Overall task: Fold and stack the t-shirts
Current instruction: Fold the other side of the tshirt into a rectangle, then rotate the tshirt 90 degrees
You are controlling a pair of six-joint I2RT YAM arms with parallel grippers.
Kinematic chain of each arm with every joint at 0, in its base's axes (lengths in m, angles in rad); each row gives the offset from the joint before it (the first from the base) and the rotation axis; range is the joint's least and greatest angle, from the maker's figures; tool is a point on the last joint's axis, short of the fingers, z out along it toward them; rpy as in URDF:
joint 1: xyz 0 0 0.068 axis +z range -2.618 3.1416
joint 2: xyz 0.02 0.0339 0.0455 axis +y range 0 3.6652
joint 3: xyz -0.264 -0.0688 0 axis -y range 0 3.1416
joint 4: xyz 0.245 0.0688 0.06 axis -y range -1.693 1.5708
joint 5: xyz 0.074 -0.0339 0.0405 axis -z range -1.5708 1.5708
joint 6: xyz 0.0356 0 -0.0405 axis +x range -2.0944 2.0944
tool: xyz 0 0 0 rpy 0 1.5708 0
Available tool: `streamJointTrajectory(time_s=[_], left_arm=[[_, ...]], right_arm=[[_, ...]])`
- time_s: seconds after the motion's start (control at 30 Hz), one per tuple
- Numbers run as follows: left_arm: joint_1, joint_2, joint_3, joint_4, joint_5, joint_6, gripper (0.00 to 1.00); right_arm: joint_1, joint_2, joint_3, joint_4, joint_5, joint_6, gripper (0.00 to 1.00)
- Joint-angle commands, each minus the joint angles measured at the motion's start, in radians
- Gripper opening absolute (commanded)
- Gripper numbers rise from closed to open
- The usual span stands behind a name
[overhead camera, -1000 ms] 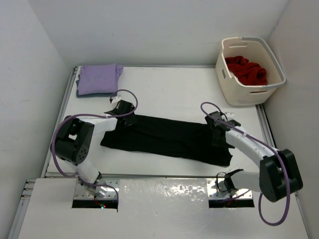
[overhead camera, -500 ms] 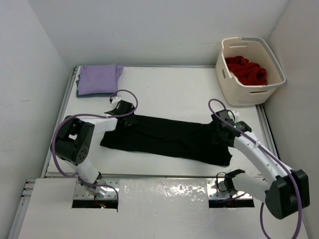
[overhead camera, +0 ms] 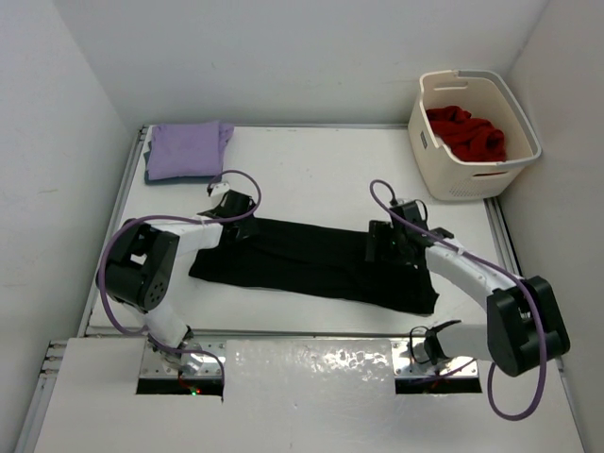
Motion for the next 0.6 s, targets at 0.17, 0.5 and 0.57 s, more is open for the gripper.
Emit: streamJointTrajectory(time_s=[0.17,0.5,0.57], left_arm=[[0.003,0.005,-0.011,-0.035,-0.024,-0.022,1.00],[0.003,-0.027,-0.031,-0.064,-0.017,-0.045,1.00],[0.003,-0.044,-0.043,-0.090,-0.006,-0.065,1.00]], right_arm=[[-0.117,-0.117,-0.276,0.032,-0.023,0.174,0.99],[-0.125,0.094,-0.215,0.205,-0.054,0.129,0.99],[-0.131,0.175,-0.148,0.195,0.001,0.120,0.99]])
